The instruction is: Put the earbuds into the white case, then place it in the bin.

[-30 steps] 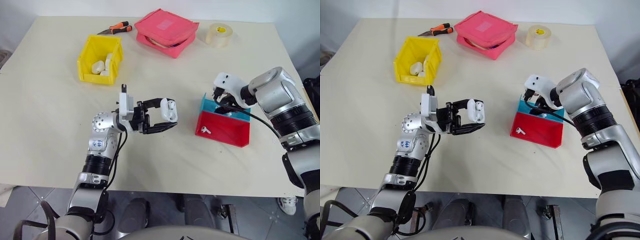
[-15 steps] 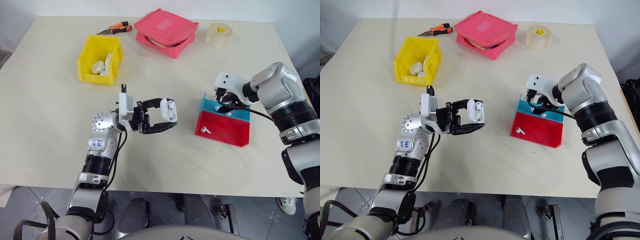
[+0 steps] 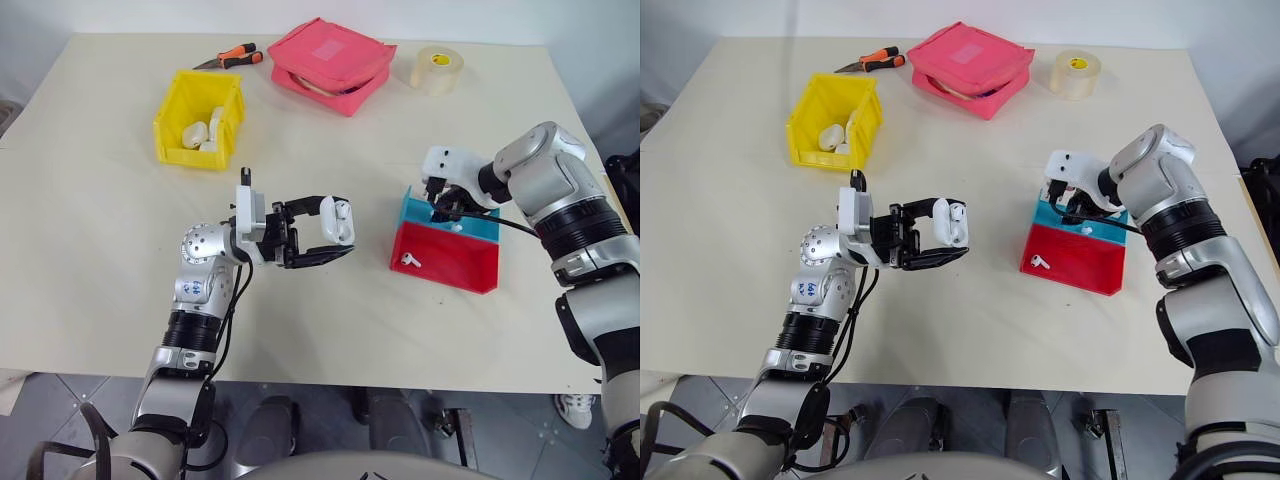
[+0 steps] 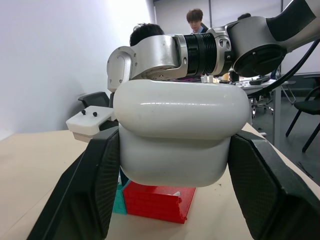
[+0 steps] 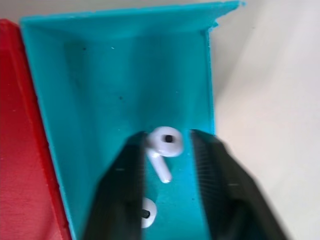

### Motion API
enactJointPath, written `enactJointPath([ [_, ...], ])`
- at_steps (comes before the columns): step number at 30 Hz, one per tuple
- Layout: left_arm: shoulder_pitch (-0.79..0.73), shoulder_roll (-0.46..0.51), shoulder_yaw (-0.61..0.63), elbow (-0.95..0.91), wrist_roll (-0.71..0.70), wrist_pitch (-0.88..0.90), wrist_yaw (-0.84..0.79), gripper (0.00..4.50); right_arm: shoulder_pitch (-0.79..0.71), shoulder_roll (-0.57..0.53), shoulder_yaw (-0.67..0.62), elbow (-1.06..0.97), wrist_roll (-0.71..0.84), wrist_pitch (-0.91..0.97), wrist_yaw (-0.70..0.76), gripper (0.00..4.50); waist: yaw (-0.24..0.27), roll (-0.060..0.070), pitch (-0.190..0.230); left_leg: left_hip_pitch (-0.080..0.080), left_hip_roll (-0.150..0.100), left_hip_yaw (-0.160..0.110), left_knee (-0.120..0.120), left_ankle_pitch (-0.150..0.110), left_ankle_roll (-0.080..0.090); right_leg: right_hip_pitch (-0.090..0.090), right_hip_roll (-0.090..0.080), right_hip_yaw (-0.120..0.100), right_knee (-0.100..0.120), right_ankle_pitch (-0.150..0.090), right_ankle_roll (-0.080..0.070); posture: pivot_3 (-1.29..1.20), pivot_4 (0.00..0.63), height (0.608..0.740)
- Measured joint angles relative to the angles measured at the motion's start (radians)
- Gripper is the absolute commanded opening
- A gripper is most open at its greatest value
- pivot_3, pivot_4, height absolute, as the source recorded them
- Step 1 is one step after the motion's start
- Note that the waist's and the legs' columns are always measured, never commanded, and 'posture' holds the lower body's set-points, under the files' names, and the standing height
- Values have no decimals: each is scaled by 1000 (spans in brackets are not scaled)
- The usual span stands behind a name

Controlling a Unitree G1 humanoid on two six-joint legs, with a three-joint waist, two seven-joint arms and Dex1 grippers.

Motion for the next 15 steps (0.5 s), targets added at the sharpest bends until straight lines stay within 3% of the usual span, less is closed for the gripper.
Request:
enactJointPath([
  [9, 0, 3, 0, 2, 0, 0, -1, 2810, 15, 0, -43, -53, -6, 24, -20, 492, 0, 2, 1, 0, 0, -1, 0, 0, 0, 0, -1, -2, 0, 0, 0, 0, 150, 740],
  [15, -20, 4, 1, 44, 0, -2, -26, 2810, 129, 9, -279, -381, 148, 361, -62, 492, 7, 3, 2, -1, 0, -2, 1, 0, 0, 0, -2, -5, 1, 0, 0, 0, 150, 740],
])
